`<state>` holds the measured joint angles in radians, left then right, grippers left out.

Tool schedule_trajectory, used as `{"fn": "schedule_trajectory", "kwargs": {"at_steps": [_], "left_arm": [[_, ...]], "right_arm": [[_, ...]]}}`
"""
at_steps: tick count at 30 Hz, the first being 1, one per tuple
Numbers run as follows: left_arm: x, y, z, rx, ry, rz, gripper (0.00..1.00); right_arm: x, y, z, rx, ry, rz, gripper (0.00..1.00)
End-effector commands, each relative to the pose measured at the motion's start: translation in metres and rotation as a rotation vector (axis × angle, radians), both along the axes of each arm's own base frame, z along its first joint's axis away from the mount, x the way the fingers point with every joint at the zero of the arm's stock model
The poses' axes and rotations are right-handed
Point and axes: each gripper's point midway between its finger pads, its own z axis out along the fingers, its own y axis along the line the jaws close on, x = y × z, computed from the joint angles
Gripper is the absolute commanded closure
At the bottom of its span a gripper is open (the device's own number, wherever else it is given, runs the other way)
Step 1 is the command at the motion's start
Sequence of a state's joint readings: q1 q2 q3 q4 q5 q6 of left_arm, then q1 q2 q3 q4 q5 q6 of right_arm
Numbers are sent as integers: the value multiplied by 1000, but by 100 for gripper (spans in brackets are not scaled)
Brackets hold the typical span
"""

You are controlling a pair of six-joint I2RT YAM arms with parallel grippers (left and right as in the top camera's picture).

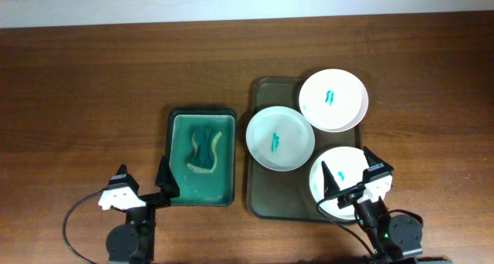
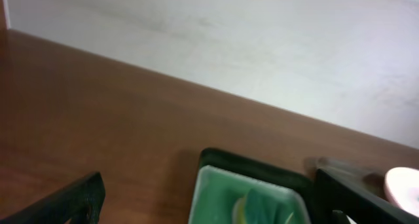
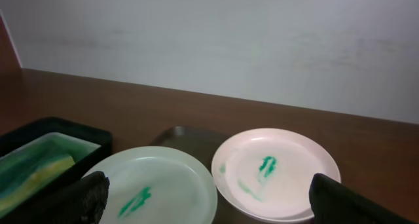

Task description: Clean dirty plates on tray and stack at the side

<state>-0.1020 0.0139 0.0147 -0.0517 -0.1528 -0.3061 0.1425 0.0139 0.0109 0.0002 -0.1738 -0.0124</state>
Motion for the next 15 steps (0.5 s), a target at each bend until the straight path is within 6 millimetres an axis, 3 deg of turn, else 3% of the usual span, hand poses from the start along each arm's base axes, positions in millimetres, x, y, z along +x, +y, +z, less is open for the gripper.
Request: {"fn": "schedule_trajectory", "kwargs": {"at_steps": [1,5,9,11,15], "left_arm": [[0,-9,22,-8,-84,-56,1],[-3,-9,46,-9,-102,-57,1],[-2,-9,71,0,26,-57,1],[7,-11,86,8,114,-63,1],[40,-33,106,19,334,-173,1]], "right_arm": [[-8,18,10,0,-32,119,2],[-17,23,37,82,-34,157,2],[-25,22,66,79,16,155,2],[-26,22,78,74,94,151,2],[-21,22,93,61,313,141,2]]}}
